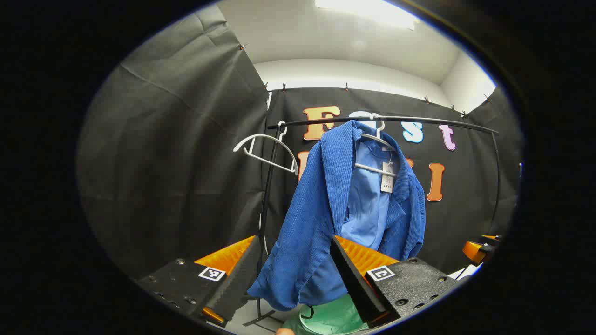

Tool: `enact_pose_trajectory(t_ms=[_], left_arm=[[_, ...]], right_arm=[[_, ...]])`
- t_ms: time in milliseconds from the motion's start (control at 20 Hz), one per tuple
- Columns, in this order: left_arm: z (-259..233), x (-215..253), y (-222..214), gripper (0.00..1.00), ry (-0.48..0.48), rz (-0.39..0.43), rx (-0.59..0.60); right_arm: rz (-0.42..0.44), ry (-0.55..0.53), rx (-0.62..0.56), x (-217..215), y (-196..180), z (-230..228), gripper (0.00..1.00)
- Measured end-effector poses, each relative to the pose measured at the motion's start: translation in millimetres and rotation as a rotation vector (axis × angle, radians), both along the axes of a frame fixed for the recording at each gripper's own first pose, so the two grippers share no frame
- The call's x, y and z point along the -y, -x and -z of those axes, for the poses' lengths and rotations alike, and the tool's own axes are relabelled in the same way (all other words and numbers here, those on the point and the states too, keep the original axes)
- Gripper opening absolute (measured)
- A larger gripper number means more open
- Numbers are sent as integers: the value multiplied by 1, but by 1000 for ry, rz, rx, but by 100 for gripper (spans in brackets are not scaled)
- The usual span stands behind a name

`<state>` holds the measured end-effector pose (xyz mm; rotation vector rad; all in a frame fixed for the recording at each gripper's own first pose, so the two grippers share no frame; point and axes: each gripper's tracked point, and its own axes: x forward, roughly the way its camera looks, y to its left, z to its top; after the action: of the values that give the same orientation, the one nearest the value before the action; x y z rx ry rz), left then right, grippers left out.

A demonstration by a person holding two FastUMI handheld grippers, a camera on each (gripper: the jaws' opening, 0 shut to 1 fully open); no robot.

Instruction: Grasp the clothes on the hanger with both hands and then place them into the laundry hamper below.

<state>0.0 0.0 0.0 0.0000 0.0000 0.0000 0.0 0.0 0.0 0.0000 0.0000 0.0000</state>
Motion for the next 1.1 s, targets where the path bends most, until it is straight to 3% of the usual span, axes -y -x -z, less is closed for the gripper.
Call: enact_pose_trajectory(t_ms=[650, 1100], left_arm=[[5, -2, -2, 93, 13, 1, -10], [2, 19, -24, 95, -4, 49, -12]], right_arm=[[-8, 0, -2, -4, 0, 3, 98], [-123, -9, -16, -54, -29, 0, 98]])
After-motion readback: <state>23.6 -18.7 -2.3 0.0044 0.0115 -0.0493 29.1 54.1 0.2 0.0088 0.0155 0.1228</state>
